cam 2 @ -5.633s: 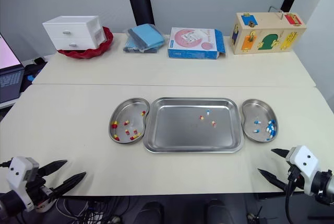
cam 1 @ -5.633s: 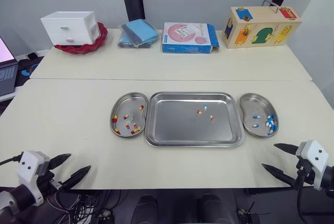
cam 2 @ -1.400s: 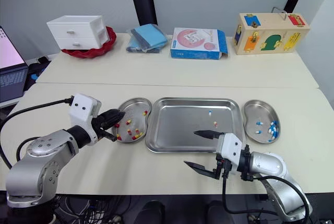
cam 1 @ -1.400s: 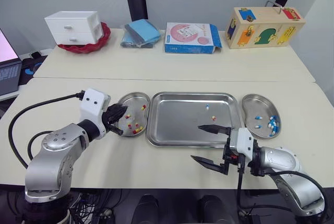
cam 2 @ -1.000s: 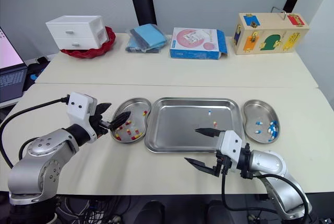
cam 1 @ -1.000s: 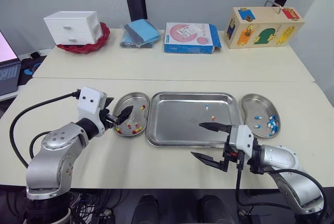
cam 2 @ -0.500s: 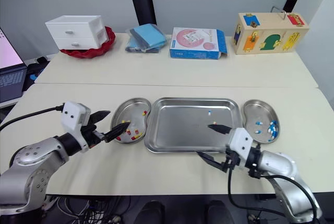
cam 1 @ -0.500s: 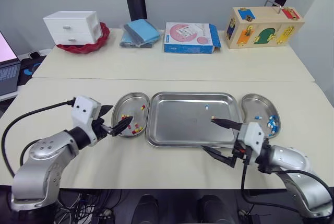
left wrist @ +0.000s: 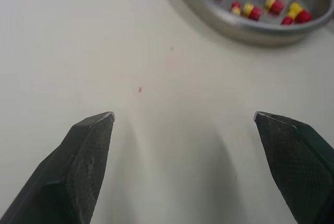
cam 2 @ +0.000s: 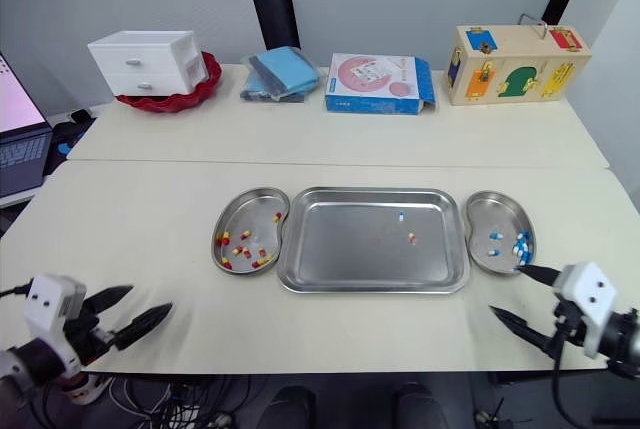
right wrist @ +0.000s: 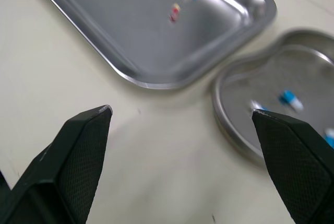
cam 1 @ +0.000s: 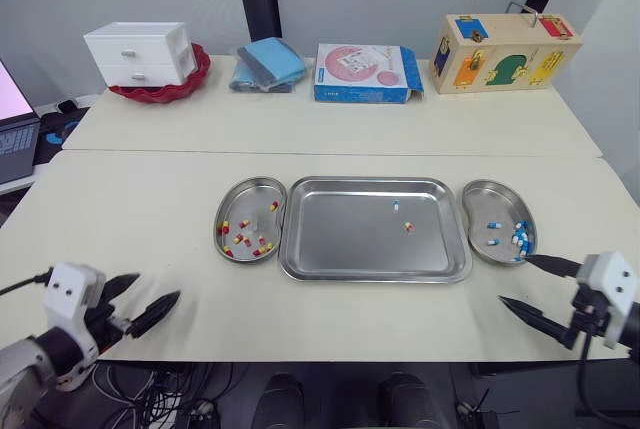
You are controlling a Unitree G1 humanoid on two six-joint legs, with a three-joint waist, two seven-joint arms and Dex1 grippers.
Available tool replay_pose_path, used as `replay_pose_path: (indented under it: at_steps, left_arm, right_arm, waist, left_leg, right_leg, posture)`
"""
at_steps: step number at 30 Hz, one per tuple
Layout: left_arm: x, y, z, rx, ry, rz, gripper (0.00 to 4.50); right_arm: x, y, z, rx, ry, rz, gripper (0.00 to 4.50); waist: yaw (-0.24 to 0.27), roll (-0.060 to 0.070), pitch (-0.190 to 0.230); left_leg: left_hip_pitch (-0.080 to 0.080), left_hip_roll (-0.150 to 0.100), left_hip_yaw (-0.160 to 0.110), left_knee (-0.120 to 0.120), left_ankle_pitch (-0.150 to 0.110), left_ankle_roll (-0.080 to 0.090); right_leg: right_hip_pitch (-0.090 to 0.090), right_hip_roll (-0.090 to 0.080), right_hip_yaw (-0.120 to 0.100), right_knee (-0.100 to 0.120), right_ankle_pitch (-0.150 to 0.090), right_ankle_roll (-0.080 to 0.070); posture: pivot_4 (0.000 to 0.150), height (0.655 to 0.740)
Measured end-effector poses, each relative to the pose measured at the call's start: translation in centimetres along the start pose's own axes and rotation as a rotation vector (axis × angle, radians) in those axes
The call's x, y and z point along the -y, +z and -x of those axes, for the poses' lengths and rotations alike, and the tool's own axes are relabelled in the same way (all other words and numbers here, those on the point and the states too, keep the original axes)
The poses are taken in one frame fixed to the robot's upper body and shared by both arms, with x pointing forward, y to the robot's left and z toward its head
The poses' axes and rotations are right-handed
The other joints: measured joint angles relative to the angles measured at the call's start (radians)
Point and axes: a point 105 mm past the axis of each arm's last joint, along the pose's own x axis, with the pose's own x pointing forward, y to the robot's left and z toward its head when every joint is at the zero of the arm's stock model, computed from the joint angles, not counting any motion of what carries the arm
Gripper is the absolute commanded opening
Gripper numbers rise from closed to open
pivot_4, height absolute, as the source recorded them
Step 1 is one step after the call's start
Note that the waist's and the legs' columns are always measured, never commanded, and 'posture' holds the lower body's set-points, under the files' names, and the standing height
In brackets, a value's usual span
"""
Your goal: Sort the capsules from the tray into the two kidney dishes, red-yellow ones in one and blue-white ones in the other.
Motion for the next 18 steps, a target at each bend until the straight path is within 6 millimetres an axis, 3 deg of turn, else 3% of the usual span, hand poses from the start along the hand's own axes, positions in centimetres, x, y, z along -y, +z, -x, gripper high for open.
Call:
replay_pose_path:
  at_steps: [7, 14, 18]
  left_arm:
    - [0.1, -1.9, 1.1, -0.032, 0.009, 0.000, 4.45]
    - [0.2, -1.5, 1.0, -0.009, 0.007, -0.013, 4.45]
    - [0.6, -0.8, 0.5, 0.015, -0.014, -0.026, 4.45]
  right_arm:
    - [1.4, -1.6, 1.1, -0.033, -0.037, -0.020, 4.50]
    - [1.3, -1.9, 1.0, -0.039, -0.022, 0.001, 4.50]
    - [0.2, -2.9, 1.5, -0.086, 0.007, -0.013, 4.50]
  waist:
    - [-0.003, -0.001, 0.000]
    - [-0.002, -0.001, 0.000]
    - [0.000, -0.001, 0.000]
  left_leg:
    - [0.000, 0.000, 0.000, 0.000, 0.000, 0.000]
    - [0.000, 0.000, 0.000, 0.000, 0.000, 0.000]
    - [0.000, 0.000, 0.000, 0.000, 0.000, 0.000]
  right_leg:
    - [0.000, 0.000, 0.000, 0.000, 0.000, 0.000]
    - [0.000, 0.000, 0.000, 0.000, 0.000, 0.000]
    - [0.000, 0.000, 0.000, 0.000, 0.000, 0.000]
  posture:
    - [0.150, 0.7078]
    - [0.150, 0.7078]
    - [0.150, 0.7078]
